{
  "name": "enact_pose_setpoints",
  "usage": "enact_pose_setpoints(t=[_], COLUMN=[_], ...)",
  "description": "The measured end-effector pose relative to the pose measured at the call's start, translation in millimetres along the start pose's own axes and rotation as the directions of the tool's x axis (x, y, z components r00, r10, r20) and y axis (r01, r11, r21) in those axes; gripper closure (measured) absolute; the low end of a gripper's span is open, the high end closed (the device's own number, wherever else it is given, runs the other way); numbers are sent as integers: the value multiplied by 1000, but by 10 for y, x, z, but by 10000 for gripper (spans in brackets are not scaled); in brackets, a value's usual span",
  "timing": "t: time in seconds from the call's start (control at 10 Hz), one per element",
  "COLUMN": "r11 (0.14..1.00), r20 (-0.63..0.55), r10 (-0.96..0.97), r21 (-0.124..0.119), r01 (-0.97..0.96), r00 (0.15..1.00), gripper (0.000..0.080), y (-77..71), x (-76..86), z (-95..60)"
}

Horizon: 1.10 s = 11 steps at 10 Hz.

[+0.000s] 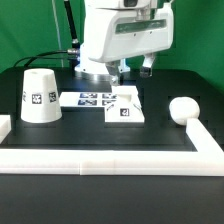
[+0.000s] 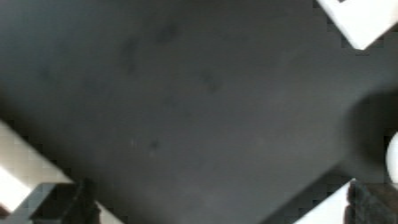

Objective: Assemble lamp

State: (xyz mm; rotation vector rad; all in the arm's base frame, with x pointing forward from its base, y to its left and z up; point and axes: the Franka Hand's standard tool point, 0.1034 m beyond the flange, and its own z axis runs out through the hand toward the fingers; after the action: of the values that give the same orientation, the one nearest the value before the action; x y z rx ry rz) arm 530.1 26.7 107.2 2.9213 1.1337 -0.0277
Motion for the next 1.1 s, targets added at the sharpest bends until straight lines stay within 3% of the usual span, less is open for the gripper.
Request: enact_pose_setpoints(t=[0.2,0.7,1.1], r11=[990,920,792], r20=[4,3,9], r10=[141,392,609], r21=[3,10,32], r01=[-141,-392,-609], r00=[990,920,793], gripper=[100,100,100], y=[-47,-71,-326], x=[-88,-78,-353], z=[50,57,107])
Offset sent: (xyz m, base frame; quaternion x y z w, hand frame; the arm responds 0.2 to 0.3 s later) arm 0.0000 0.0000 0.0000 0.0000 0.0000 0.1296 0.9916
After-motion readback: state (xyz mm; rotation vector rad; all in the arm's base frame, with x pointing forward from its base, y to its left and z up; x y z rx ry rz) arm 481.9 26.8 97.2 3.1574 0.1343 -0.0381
